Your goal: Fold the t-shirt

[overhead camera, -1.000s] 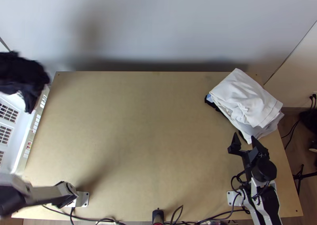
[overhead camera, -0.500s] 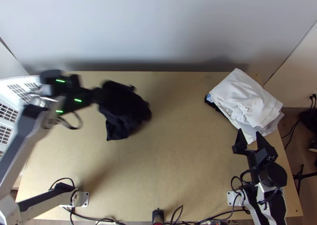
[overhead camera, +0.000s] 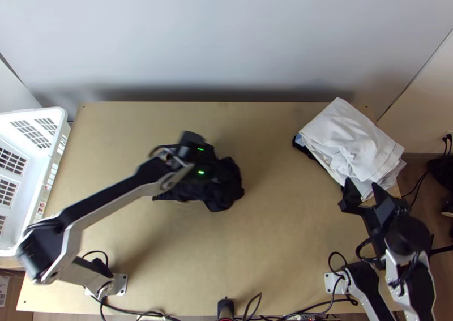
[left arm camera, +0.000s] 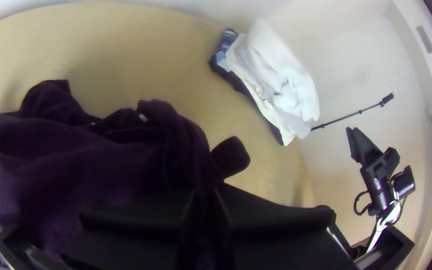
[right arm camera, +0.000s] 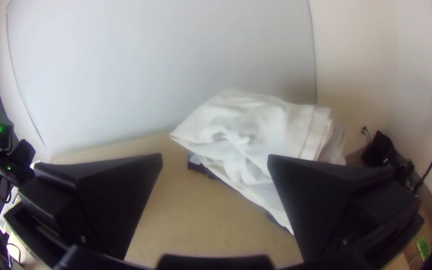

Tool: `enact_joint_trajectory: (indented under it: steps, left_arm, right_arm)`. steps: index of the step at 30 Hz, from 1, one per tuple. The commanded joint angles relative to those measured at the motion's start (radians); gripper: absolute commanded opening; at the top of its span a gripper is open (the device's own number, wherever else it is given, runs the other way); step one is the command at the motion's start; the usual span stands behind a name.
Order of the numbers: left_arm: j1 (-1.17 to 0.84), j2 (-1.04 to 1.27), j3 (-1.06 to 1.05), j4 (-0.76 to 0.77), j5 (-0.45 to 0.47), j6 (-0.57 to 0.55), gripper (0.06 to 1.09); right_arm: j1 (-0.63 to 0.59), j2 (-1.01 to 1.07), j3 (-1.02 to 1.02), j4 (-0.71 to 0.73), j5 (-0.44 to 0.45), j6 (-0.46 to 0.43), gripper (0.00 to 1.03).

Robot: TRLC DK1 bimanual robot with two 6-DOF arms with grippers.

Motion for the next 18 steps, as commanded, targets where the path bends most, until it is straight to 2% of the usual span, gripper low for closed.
enact_joint_trajectory:
  steps: [1,2,3,4,5,6,9,13,18]
  left_arm:
    - [-0.144,0.211,0.162,0.041,-0.010,-0.033,0.09]
    - [-0.155,0.226,0.180,0.041,-0.010,-0.030,0.12]
    - [-0.163,0.232,0.191,0.041,-0.010,-0.027,0.29]
    - [-0.171,0.234,0.200,0.048,-0.007,-0.018,0.54]
    - [-0.175,0.232,0.203,0.060,-0.005,-0.007,0.85]
    - [-0.175,0.226,0.203,0.084,-0.007,-0.004,1.06]
    - [-0.137,0.177,0.194,0.156,-0.011,-0.003,1.04]
    - [-0.031,0.045,0.226,0.170,-0.011,-0.012,1.04]
    - [0.138,-0.052,0.357,-0.031,0.006,0.033,1.04]
  right_arm:
    - [0.001,0.247,0.115,-0.094,-0.018,0.041,0.98]
    - [0.010,0.282,0.126,-0.106,-0.019,0.052,0.98]
    - [0.018,0.314,0.134,-0.106,-0.019,0.064,0.98]
    - [0.030,0.334,0.140,-0.099,-0.019,0.075,0.98]
    - [0.039,0.349,0.143,-0.080,-0.019,0.082,0.98]
    - [0.047,0.363,0.147,-0.056,-0.019,0.093,0.98]
    - [0.059,0.411,0.178,0.000,-0.018,0.156,0.97]
    - [0.093,0.474,0.256,-0.028,-0.048,0.213,0.97]
    - [0.193,0.582,0.259,-0.025,-0.088,0.220,0.98]
